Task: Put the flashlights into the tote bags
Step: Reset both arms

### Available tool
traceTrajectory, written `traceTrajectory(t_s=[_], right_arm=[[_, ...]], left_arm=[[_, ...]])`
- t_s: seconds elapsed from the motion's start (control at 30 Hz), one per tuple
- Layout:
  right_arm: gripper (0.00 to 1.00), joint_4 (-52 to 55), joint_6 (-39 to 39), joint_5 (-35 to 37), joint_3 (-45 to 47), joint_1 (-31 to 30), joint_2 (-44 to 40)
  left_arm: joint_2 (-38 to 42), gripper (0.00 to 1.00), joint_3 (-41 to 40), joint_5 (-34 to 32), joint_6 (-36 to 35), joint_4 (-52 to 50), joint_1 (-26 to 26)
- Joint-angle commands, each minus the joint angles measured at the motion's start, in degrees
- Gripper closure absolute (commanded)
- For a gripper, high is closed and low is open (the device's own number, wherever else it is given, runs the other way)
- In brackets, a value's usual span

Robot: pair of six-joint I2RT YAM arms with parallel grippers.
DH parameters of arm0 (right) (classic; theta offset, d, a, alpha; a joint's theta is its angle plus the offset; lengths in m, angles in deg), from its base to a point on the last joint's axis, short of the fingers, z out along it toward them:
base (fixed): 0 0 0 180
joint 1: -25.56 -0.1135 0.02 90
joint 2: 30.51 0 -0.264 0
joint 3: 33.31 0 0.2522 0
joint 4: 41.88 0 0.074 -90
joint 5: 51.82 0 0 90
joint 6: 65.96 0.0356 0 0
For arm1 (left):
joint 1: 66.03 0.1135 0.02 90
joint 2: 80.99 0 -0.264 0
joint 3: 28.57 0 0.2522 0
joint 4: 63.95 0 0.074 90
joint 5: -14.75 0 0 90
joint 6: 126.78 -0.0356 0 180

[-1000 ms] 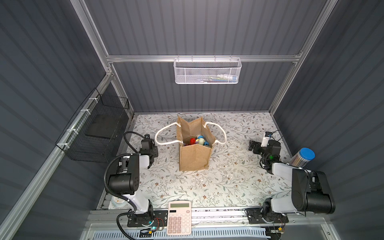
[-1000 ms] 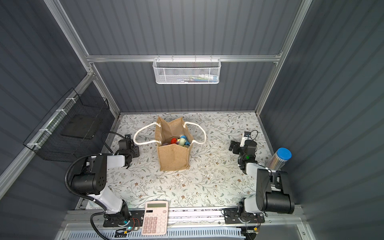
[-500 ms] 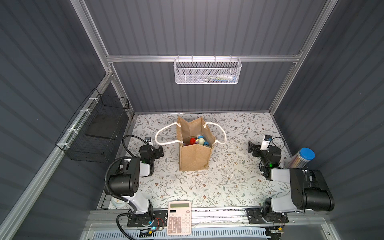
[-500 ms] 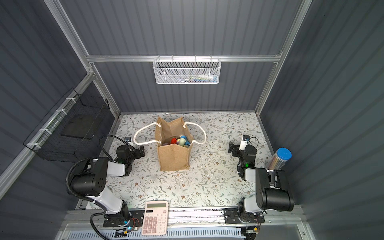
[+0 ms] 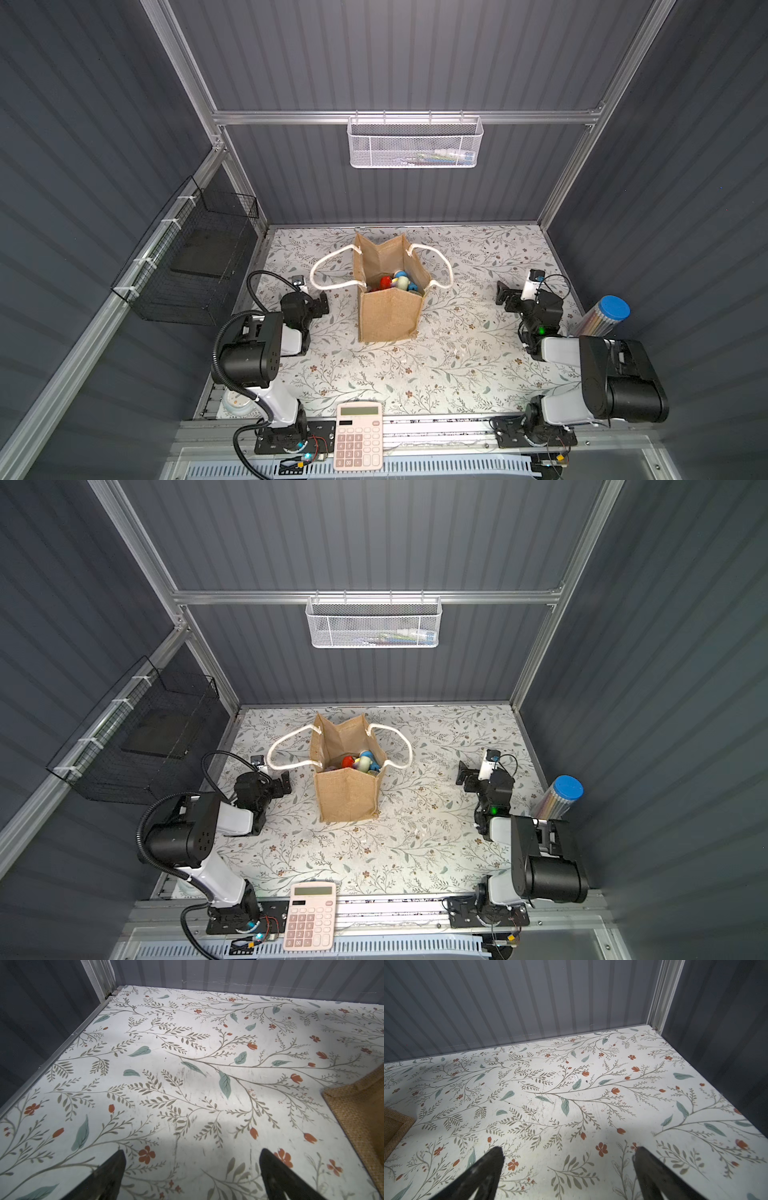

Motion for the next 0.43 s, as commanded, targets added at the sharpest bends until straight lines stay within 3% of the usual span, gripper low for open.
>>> traceTrajectory(t_s=[0.0,0.4], right_arm=[[0.01,-1.4,-0.6,-0.6,-0.2,0.1,0.4],[0.01,-1.1,-0.6,-0.4,-0.5,0.1,0.5]], left_arm=[[-0.4,0.0,1.2,-0.8,-0.3,1.5,-0.4],[-0.4,0.0,1.2,-0.9,-0.3,1.5,-0.4]])
